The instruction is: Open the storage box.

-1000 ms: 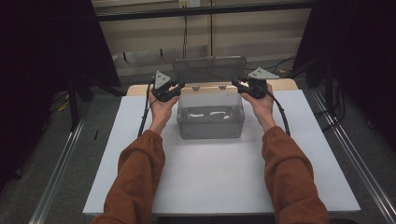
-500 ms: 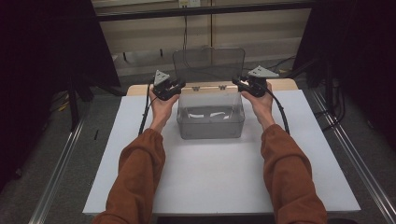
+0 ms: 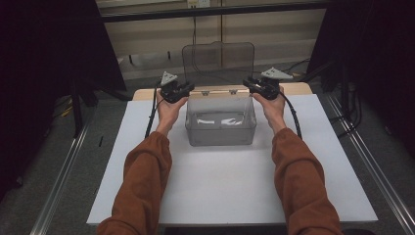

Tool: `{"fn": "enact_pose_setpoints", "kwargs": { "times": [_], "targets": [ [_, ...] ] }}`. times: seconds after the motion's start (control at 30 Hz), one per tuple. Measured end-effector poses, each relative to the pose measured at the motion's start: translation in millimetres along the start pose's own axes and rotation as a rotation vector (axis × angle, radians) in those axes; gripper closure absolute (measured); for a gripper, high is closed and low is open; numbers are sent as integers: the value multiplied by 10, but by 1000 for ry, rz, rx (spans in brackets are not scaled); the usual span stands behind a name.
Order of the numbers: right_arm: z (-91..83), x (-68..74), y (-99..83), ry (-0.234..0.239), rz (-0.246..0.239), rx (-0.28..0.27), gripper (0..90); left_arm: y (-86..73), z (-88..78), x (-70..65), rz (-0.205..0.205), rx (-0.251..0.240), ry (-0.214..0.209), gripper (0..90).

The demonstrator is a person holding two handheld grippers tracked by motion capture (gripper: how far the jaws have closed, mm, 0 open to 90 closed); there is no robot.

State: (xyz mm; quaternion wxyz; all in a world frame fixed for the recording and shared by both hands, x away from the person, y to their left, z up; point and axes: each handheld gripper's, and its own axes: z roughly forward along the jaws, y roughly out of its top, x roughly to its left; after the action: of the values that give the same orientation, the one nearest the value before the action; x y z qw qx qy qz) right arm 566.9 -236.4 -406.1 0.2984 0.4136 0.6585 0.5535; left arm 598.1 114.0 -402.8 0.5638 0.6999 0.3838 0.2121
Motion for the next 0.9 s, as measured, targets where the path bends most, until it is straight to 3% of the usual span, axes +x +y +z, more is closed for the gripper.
{"fn": "enact_pose_setpoints", "kwargs": {
  "times": [0.23, 0.47, 0.53, 0.6, 0.9],
  "targets": [
    [48, -6, 37, -11, 13, 32, 667, 20, 21, 24, -11, 39, 8, 718],
    [72, -19, 35, -12, 23, 37, 657, 9, 65, 47, -18, 41, 0, 684],
    [78, -10, 29, -25, 22, 41, 649, 13, 86, 28, -42, 49, 14, 667],
    [90, -12, 26, -34, 30, 46, 641, 23, 114, -12, -9, 71, 32, 617],
    [129, -44, 4, -39, 64, 64, 632, 26, 141, 57, -64, 93, -2, 602]
  ]
}}
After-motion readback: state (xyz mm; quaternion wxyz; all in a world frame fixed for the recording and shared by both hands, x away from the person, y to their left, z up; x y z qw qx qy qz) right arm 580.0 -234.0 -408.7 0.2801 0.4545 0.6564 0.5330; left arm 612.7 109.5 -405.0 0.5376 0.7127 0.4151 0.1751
